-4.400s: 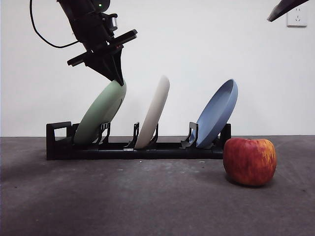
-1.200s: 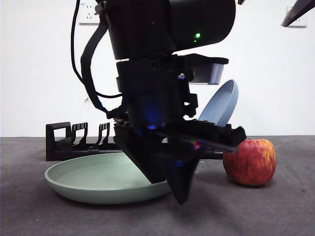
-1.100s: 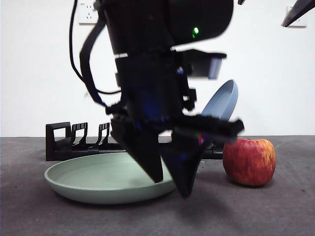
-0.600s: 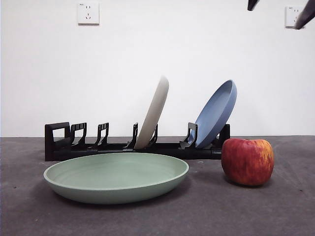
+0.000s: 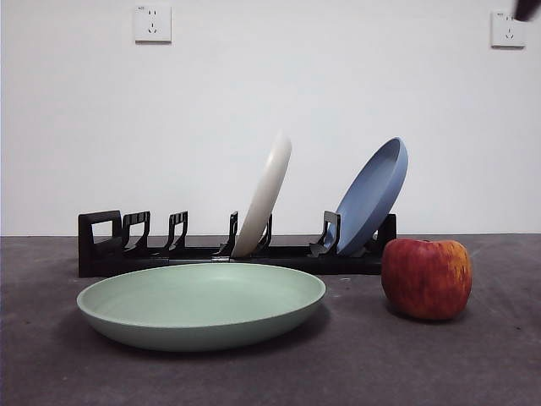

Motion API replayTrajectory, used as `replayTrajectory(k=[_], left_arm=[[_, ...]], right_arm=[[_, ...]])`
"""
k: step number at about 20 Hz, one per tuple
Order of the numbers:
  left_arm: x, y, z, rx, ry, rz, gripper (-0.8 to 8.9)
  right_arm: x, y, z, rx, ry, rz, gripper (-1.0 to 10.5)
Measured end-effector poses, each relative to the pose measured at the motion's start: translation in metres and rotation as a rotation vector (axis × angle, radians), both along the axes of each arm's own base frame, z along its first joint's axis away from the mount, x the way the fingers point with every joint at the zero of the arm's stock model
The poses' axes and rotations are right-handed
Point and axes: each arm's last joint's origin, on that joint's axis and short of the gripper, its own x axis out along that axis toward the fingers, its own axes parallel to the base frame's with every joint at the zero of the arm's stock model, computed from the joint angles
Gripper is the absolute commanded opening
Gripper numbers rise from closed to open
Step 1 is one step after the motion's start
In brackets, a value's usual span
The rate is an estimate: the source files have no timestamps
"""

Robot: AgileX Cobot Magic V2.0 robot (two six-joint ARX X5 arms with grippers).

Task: Take the green plate from the plate rack,put the plate on the table,take the apple from the table,put the apple in the plate

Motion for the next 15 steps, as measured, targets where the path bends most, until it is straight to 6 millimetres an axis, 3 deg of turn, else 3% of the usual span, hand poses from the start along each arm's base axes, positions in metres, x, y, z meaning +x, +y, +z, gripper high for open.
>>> replayTrajectory(k=[3,6,11,15], left_arm=[[-0.011,0.019,-0.013,0.019,0.062,0.026,2.6],[-0.025,0.044,-0.031,-0.061,0.066,0.048,2.6],[-0.051,0.088,-0.073,-0.241,0.077,0.093,2.59],[-0.07,0.119,-0.096,-0.43,0.091,0.083,2.59]], right_arm=[[-0.017,-0.003,-0.024,0.012,0.023,-0.062,5.6],[-0.014,0.004,-0.046,0.052,0.041,-0.088,5.6],[0.016,0.025,-0.053,0.111,-0.032,-0.095,5.6],[0.051,0.048,-0.073,0.063,0.01,-0.098,5.6]])
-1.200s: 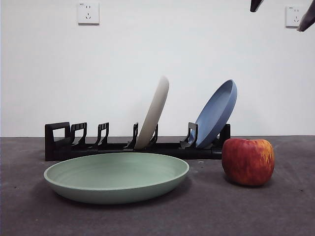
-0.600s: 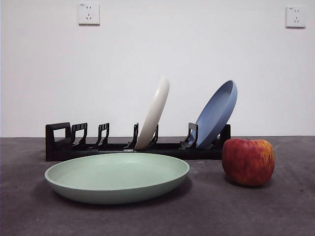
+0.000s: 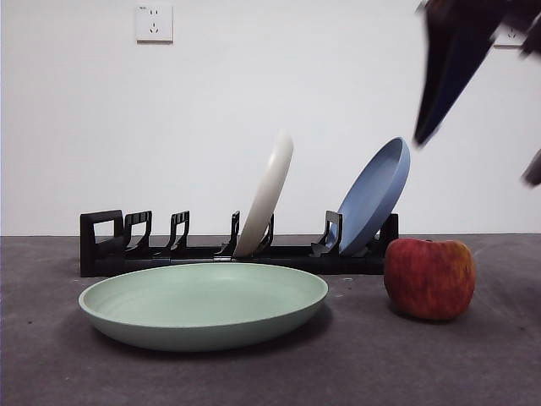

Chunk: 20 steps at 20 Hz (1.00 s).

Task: Take the green plate from the plate rack,put the plate on the table,take the apple from the table,put the apple in the plate

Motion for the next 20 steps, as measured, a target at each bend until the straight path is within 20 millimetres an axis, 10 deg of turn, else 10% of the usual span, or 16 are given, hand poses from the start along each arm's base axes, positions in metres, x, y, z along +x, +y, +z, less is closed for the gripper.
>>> replayTrajectory(k=[8,16,20], left_arm=[[-0.003,0.002,-0.007,-0.05,0.049,-0.054,2.59],[-0.004,0.001,-0.007,-0.059,0.065,-0.068,2.59],[-0.004,0.001,-0.007,-0.061,0.068,-0.067,2.56]], right_arm=[[0.065,0.039,-0.023,-0.199,0.067,0.015,5.6],[0.088,0.054,-0.052,-0.278,0.157,0.041,5.6],[0.089,0.055,-0.06,-0.303,0.189,0.044,1.9]])
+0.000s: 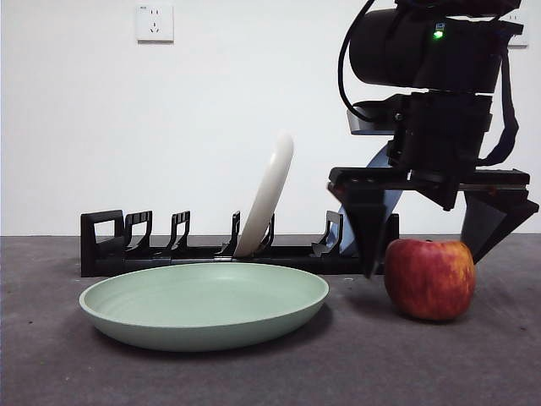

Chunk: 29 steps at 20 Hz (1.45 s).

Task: Take the green plate from the plate rack,put the plate on the table,take the apple from the table,put the apple in the plate

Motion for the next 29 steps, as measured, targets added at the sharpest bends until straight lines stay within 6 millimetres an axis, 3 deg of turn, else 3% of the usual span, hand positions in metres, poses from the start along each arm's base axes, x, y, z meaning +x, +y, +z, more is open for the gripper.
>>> replayTrajectory(k=[1,2,6,8,10,13,15,17,20,23,29], left_arm=[[0.0,0.0,0.0,0.0,0.0,0.0,2.56],[0.0,0.0,0.0,0.0,0.0,0.0,2.56],[0.0,0.0,0.0,0.0,0.0,0.003,2.56],[0.0,0.0,0.0,0.0,-0.001,0.004,2.56],[0.0,0.0,0.0,0.002,-0.004,0.017,2.56],[0.001,0.001,0.0,0.001,-0.004,0.043,2.56],[0.001,0.001,0.0,0.002,-0.005,0.05,2.56],[0.001,0.001,0.0,0.0,-0.002,0.051,2.56],[0.002,0.0,-0.001,0.001,0.002,0.052,2.56],[0.004,-0.005,-0.005,0.019,0.024,0.055,2.56],[0.015,-0.022,-0.023,0.095,0.089,0.063,2.56]], right_arm=[[0.0,0.0,0.0,-0.007,-0.004,-0.003,0.3],[0.0,0.0,0.0,-0.011,-0.006,-0.001,-0.2],[-0.003,-0.003,0.007,-0.05,0.017,0.012,-0.1],[-0.004,-0.003,0.027,-0.038,0.004,0.02,-0.1],[-0.004,-0.002,0.059,0.04,-0.037,0.04,-0.1],[-0.005,0.005,0.107,0.293,-0.092,0.143,-0.1],[-0.006,0.018,0.127,0.444,-0.118,0.245,-0.1],[-0.013,0.036,0.135,0.496,-0.168,0.31,-0.1],[-0.023,0.066,0.13,0.517,-0.19,0.369,-0.1],[-0.026,0.092,0.108,0.431,-0.184,0.369,-0.1],[-0.012,0.113,0.06,0.295,-0.117,0.33,-0.1]])
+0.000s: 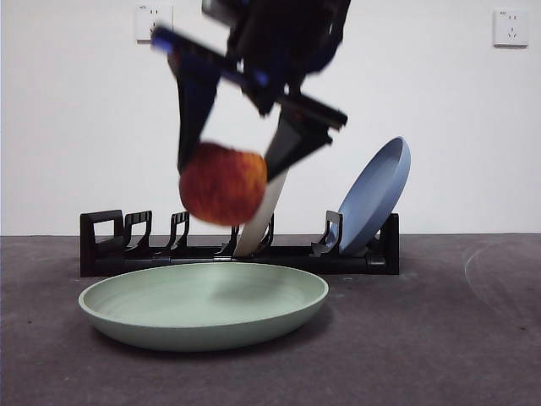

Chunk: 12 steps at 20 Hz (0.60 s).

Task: Take the green plate from the plate rack,put the plate on the table,take the apple from the table,put the apple in the plate

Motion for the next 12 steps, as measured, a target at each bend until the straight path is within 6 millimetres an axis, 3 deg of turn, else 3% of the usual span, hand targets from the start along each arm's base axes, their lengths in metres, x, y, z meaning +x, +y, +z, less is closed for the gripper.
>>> replayTrajectory(k=[7,12], left_arm=[[0.003,-0.005,-0.006,0.017,0.032,0.009,2.56],[0.003,-0.005,-0.006,0.011,0.039,0.012,2.56]], right_arm=[[0.012,0.013,-0.046,-0.095,0.068,-0.008,-0.1],[0.012,0.014,-0.051,-0.105,0.077,-0.006,-0.1]])
